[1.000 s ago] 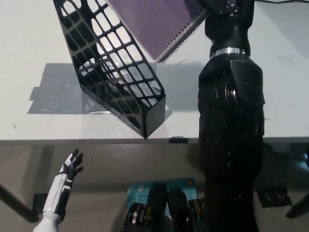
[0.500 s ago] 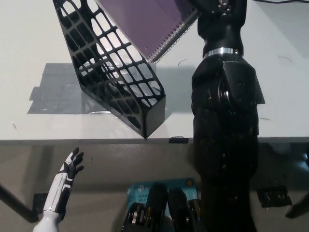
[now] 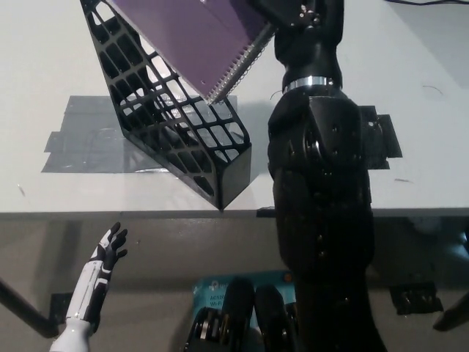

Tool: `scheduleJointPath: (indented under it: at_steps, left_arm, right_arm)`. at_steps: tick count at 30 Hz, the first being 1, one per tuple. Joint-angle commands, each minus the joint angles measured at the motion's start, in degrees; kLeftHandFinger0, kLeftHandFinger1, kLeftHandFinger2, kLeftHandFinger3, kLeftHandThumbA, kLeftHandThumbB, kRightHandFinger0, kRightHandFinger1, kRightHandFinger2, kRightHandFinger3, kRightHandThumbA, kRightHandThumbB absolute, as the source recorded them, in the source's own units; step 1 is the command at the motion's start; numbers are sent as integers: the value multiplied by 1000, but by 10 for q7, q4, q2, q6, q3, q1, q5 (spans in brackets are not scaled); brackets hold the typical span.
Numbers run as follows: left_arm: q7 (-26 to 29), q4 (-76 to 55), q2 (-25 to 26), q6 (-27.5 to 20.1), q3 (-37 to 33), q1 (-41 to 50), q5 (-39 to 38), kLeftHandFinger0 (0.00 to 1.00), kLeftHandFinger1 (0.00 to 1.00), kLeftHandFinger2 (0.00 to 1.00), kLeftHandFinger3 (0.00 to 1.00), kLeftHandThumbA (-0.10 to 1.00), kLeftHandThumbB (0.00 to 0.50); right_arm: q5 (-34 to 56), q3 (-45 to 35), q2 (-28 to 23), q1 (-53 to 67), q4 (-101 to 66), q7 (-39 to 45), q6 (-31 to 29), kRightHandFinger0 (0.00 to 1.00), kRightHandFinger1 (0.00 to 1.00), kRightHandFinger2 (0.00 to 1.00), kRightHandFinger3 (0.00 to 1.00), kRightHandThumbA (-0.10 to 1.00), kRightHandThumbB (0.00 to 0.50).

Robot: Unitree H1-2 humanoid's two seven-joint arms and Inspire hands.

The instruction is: A person hands a notebook to the robot and the robot grabs it with its right hand and places it in the magazine stand kept in the centre of the desk infront of it.

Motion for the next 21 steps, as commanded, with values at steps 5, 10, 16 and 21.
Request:
scheduleJointPath:
  at_steps: [5, 10, 16, 21]
  left_arm:
    - [-7, -1, 12, -21, -2, -16, -4, 973, 1000, 1000, 1000, 1000, 500]
    - [-7, -4, 13, -21, -4, -17, -2, 982, 1000, 1000, 1000, 1000, 500]
    - [-8, -3, 14, -21, -5, -17, -3, 987, 1000, 1000, 1000, 1000, 500]
    - [-11, -2, 14, -21, -4, -18, -8, 995, 1000, 1000, 1000, 1000, 500]
  right_arm:
    - [4, 19, 19, -21, 18, 1, -85, 0, 0, 0, 0, 1000, 15]
    - [16, 23, 19, -14, 31, 2, -98, 0, 0, 0, 0, 1000, 2]
    - [30, 18, 19, -7, 34, 3, -109, 0, 0, 0, 0, 1000, 0]
    - [17, 9, 19, -13, 33, 3, -112, 0, 0, 0, 0, 1000, 15]
